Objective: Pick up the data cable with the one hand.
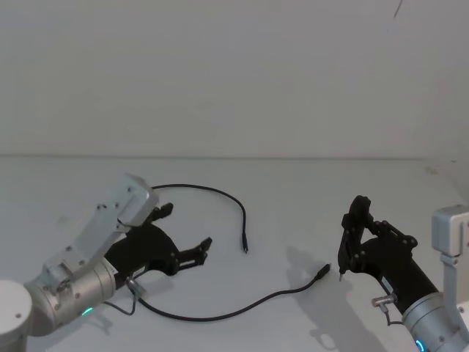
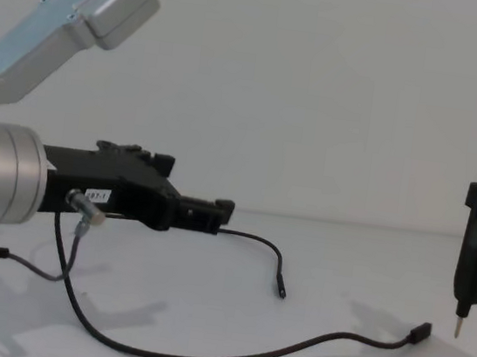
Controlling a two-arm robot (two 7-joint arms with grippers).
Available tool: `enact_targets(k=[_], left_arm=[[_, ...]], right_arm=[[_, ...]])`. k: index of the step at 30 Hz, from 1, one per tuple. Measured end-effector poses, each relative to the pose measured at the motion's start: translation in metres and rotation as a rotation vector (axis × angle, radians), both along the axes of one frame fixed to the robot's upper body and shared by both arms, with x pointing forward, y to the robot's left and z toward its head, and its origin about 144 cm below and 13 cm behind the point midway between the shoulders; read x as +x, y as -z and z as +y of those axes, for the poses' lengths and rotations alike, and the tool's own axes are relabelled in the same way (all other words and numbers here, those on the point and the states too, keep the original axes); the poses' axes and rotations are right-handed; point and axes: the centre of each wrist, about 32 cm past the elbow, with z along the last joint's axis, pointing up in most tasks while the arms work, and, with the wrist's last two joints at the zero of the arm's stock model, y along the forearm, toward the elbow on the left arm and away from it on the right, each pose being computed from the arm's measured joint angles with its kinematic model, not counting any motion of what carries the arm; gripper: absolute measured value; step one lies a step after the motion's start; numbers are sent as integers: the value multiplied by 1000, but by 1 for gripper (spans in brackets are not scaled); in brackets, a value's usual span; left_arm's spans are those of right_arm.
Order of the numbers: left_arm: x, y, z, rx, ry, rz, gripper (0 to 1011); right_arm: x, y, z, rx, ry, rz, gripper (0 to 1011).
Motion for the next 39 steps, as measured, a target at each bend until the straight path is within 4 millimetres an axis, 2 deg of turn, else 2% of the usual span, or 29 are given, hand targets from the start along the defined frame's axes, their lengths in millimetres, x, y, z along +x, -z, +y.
enact_targets(k=[9,19,28,39], left_arm=[[7,-18,2,40,118,126,1001],[17,-30,-12,55,203,248,1001],[26,-31,-29,64,231,317,1001],[35,-22,-50,95,232,365,1001]], right_arm=[[0,0,0,0,0,0,279],[0,0,0,0,0,0,279],[0,0,0,0,0,0,279],[0,0,0,0,0,0,279]])
